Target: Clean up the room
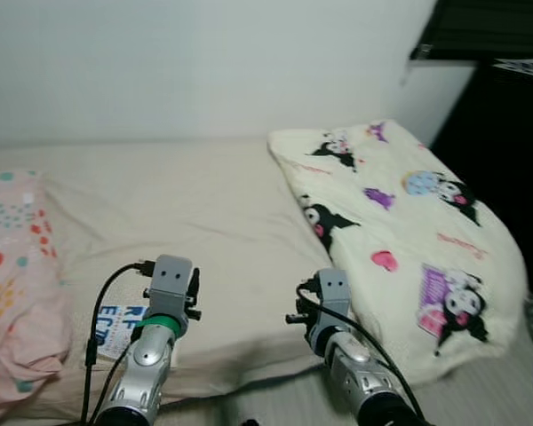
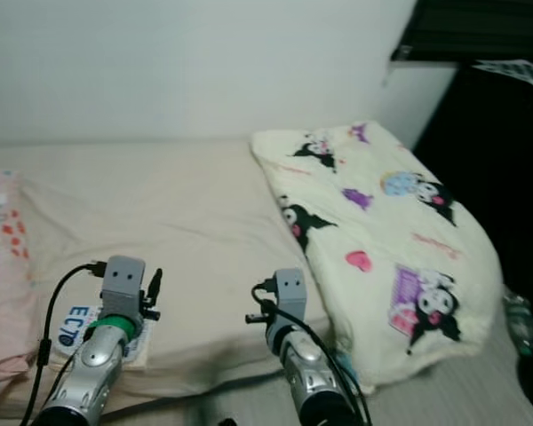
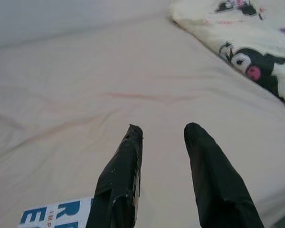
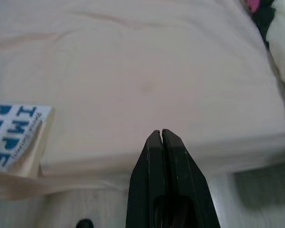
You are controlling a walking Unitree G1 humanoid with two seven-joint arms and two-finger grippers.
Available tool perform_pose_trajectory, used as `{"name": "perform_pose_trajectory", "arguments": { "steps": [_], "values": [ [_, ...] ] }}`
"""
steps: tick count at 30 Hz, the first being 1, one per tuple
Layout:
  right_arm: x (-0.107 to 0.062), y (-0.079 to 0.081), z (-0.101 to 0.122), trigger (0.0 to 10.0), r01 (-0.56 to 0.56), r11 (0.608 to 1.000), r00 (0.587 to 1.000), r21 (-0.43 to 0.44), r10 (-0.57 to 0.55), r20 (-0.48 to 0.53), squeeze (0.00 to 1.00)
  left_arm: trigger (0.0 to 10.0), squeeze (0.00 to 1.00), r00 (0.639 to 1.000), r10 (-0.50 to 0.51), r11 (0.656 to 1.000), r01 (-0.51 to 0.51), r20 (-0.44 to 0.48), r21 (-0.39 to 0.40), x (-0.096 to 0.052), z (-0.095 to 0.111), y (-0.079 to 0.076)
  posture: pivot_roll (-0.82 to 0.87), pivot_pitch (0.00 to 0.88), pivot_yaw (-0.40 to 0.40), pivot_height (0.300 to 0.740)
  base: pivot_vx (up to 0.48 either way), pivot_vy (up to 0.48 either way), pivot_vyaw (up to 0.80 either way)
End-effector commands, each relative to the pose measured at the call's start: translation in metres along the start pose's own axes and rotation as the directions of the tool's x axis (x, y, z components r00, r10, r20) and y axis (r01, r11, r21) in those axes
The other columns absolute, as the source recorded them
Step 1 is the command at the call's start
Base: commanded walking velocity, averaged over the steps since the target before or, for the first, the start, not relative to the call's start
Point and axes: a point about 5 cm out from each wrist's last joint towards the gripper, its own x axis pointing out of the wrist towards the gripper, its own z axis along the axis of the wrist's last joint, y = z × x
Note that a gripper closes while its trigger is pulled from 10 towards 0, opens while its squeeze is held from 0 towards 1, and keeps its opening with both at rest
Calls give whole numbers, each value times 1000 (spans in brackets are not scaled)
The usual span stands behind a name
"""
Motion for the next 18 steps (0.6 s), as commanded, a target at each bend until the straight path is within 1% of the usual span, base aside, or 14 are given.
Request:
{"name": "perform_pose_trajectory", "arguments": {
  "steps": [1, 9, 18],
  "values": [
    [1, 2, 0, 10000, -11, 1000, 1000, 9, 11, -7, 0, 10000, 0, 999, 7, 1000, -7, -40, -5, -4, -9, 2, -2, 0, -34, 740, -311, 0, 0],
    [-1, 1, -2, 10000, -19, 1000, 1000, 0, 19, -17, 0, 10000, 0, 999, 5, 1000, -5, -44, -16, -7, -12, -1, -11, 0, -42, 740, -304, 0, 0],
    [-1, 0, -3, 10000, -16, 1000, 1000, -6, 15, -27, 0, 10000, 0, 999, 0, 1000, -1, -47, -22, -8, -13, -2, -10, 0, -42, 740, -304, 0, 0]
  ]
}}
